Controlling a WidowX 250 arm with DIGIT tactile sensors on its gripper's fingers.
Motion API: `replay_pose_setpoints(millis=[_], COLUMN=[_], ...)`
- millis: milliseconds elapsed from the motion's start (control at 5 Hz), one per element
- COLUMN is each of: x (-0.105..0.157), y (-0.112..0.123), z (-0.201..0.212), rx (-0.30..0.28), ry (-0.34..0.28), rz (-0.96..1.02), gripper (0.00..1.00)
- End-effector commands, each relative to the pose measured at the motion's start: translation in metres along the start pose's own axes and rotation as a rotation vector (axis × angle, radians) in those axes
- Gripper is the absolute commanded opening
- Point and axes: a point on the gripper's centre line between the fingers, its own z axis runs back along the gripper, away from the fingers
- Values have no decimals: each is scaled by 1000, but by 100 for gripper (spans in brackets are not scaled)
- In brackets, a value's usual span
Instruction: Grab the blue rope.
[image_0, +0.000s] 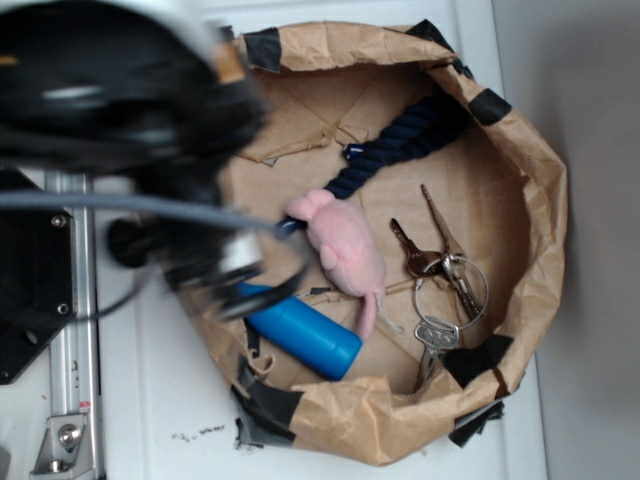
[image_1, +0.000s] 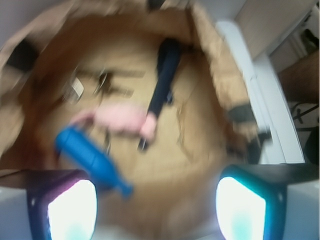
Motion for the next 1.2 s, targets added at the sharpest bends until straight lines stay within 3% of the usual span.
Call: replay_pose_setpoints(millis=[0, 200, 600, 800, 1000], x=[46, 55, 80, 90, 85], y=[22, 31, 30, 18, 11], z=[-82, -124, -147, -156, -151], rx=[72, 47, 24, 19, 51], ry=[34, 118, 208, 224, 209], rz=[213, 217, 214, 177, 139], gripper=[100, 100, 100, 0, 0])
